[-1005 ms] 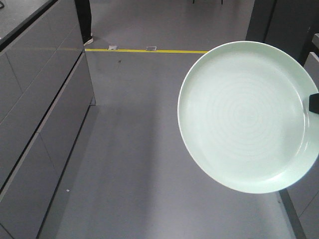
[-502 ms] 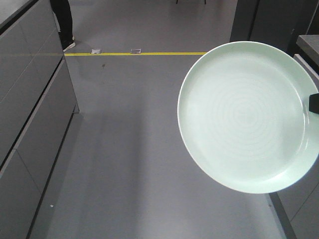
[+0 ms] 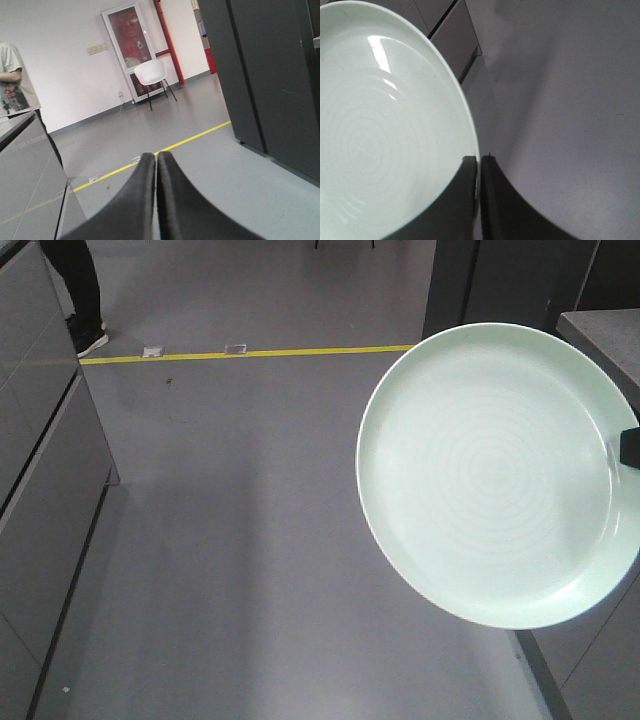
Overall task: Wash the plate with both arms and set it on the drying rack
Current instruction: 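Drive along the aisle carrying the plate in the right gripper, then turn and drive toward the sink counter with the plate held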
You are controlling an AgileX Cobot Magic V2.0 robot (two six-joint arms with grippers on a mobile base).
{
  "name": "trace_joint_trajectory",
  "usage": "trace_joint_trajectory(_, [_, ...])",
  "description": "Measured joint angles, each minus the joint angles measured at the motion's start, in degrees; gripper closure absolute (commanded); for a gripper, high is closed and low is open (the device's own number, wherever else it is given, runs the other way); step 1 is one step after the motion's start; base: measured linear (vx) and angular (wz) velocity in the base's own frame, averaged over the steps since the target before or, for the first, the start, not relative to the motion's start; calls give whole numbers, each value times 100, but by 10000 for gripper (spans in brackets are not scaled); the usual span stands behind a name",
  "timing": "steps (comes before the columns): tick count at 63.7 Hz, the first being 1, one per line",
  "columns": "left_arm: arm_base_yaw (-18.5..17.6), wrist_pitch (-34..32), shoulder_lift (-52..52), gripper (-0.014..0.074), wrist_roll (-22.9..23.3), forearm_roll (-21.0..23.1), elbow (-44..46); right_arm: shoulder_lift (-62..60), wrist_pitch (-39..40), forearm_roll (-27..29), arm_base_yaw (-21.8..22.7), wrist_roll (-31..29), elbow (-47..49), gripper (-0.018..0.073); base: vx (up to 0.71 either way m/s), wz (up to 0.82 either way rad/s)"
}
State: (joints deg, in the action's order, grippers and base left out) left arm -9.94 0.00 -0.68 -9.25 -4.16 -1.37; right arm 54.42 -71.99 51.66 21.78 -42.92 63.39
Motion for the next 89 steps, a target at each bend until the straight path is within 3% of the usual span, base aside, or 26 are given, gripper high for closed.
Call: trace_joint_trajectory(89, [0,0,0,603,0,0,0,0,0,0,0,0,0,566,11,-19])
